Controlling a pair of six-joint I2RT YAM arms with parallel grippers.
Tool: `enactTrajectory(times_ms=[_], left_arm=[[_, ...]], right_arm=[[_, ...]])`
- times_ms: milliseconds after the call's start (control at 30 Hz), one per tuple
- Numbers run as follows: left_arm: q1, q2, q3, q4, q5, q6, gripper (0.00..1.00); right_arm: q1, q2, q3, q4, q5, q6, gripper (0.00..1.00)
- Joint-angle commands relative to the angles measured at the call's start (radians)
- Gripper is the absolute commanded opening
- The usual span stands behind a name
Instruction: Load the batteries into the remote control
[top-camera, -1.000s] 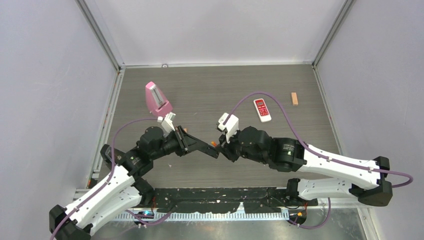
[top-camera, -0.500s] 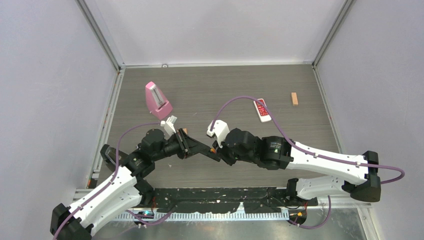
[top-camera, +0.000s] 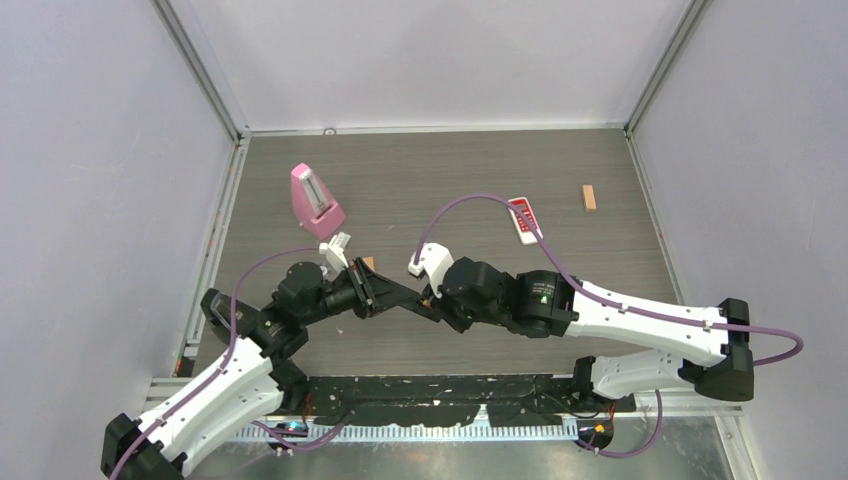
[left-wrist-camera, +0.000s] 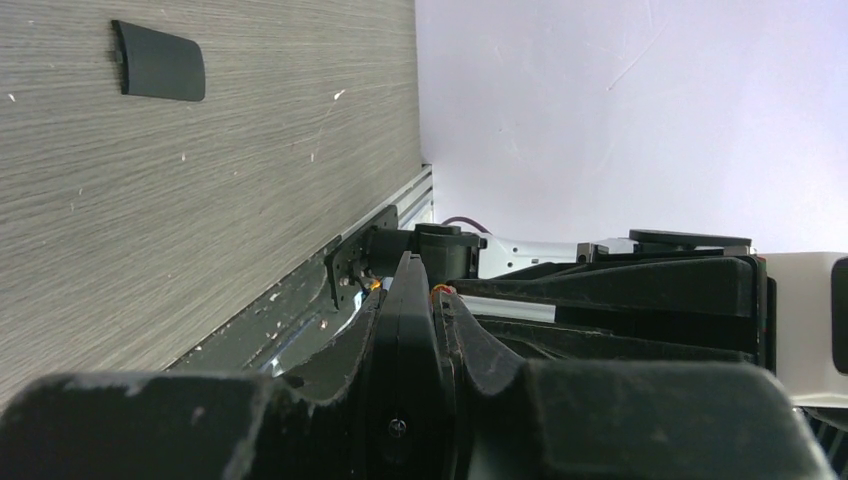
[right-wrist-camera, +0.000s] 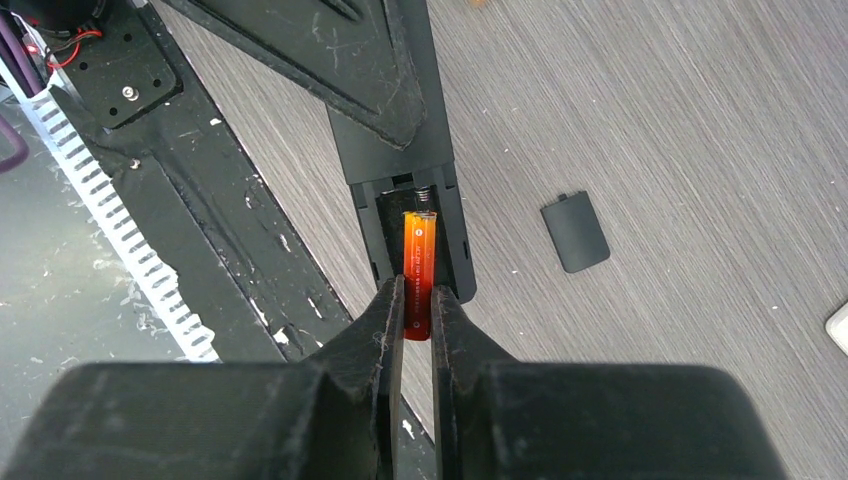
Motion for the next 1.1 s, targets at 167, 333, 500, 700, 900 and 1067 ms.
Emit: enactTrajectory(times_ms=[167,333,500,700,900,1067], left_arm=[[0.007,-0.009,0.02,0.058,0.089,0.033,0.0],[0.007,-0.015,0.035,0.034,0.094,0.054,0.0],[0.007,-0.005,0.044,0.027,0.102,0.062,0.0],[0.008,-0.005,0.041,0.031,0.101,0.059,0.0],[0.008,-0.005,0.039,0.028,0.101,0.055,0.0],[0.008,-0.009,0.038,0.033,0.105,0.053,0.0]], right_arm=[[0.005,0.007,0.018,0.014,0.023,-0.015,0.12],[0.005,-0.002,0.01,0.003,0.0,-0.026,0.12],[0.01,-0.003,0.001,-0.015,-0.019,-0.04,0.12],[0.019,-0.005,-0.007,-0.024,-0.025,-0.056,0.12],[0.031,-0.001,-0.003,-0.027,-0.024,-0.076,0.13],[0.036,0.003,0.0,-0.031,0.014,-0.066,0.12]])
